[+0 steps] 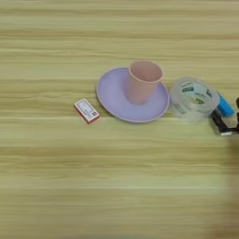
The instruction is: Move the objects on the table
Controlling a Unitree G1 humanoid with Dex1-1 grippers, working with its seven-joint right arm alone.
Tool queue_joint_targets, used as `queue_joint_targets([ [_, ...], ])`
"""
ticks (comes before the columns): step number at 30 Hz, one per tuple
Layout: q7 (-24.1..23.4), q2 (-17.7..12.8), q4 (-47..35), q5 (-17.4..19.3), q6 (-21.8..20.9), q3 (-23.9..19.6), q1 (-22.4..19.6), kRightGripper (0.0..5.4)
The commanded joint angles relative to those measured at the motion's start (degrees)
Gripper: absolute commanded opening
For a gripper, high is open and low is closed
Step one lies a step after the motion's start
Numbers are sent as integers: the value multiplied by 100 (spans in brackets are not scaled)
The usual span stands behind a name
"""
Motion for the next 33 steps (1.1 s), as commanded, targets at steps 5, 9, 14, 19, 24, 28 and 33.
queue_joint_targets([
  [5,92,-311,271,28,132,49,-551,539],
  [9,109,-328,340,28,193,61,-577,539],
  [14,91,-353,429,-30,285,112,-577,539],
  [19,77,-403,576,-63,339,172,-578,539],
  [24,74,-441,693,-70,371,220,-609,523],
  [28,85,-453,740,-88,406,280,-614,480],
  [33,43,-476,807,-125,423,351,-619,424],
])
